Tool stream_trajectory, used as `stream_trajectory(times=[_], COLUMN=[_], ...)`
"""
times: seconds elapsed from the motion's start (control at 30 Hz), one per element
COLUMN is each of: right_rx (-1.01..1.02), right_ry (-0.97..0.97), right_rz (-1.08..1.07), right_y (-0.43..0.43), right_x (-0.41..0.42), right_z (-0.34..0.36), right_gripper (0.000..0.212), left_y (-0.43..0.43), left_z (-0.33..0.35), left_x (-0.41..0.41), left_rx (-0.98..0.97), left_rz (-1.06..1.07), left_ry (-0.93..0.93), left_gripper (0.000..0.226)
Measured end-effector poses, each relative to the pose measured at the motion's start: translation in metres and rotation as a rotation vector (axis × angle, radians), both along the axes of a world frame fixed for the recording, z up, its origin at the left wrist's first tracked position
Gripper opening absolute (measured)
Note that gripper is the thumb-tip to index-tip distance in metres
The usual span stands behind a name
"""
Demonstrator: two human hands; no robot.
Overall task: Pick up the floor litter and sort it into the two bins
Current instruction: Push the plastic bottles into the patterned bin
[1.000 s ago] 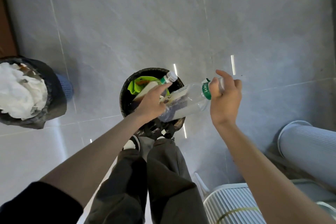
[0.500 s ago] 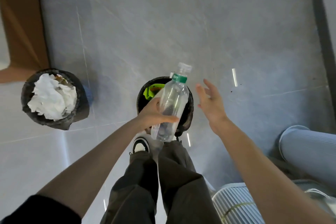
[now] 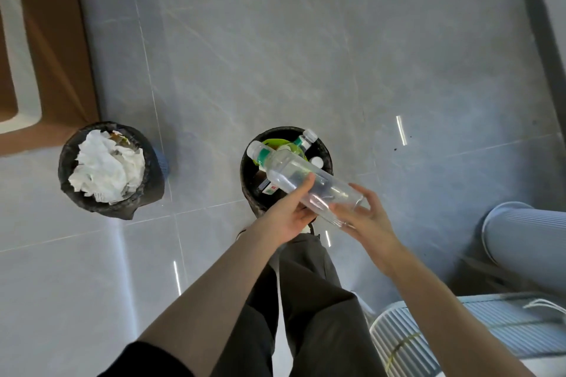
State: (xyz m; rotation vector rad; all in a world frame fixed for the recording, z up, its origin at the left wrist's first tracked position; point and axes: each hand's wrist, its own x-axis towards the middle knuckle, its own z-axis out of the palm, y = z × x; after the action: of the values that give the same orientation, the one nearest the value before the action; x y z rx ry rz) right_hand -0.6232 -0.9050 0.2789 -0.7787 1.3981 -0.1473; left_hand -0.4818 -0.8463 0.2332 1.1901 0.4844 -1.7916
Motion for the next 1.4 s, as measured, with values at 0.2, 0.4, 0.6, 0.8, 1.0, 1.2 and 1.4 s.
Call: stream_trajectory(times=[0.2, 0.4, 0.6, 0.8, 1.0, 1.2, 1.4], right_rx=[-0.332, -0.348, -0.445, -0.511, -0.502, -0.553, -0.606], right_ry=[0.297, 0.348, 0.353, 0.404, 0.490, 0.564, 0.613], right_rz=[0.225, 0.616, 0.740, 0.690, 0.644, 0.665, 0.697], right_y=[-0.017, -0.045, -0.054, -0.062, -0.070, -0.069, -0.064], right_x=[0.001, 0.025, 0.064, 0.067, 0.046, 0.045, 0.054], right_z=[-0.009, -0.038, -0.083, -0.120, -0.146, -0.175, -0.184], right_gripper=[0.072, 0.082, 0.079, 0.068, 0.060, 0.067, 0.070], left_y=[0.005, 0.032, 0.040, 0.026, 0.007, 0.001, -0.002], left_z=[-0.017, -0.037, -0.057, -0.099, -0.129, -0.152, -0.168], left_x=[-0.001, 0.025, 0.034, 0.029, 0.013, 0.006, 0.015], left_rx=[0.230, 0.274, 0.143, 0.025, -0.021, 0.020, 0.050], left_rz=[-0.338, -0.454, -0.629, -0.834, -0.965, -1.018, -1.107], left_ry=[-0.265, -0.530, -0.671, -0.752, -0.766, -0.778, -0.747], left_gripper=[0.052, 0.049, 0.054, 0.059, 0.064, 0.072, 0.079])
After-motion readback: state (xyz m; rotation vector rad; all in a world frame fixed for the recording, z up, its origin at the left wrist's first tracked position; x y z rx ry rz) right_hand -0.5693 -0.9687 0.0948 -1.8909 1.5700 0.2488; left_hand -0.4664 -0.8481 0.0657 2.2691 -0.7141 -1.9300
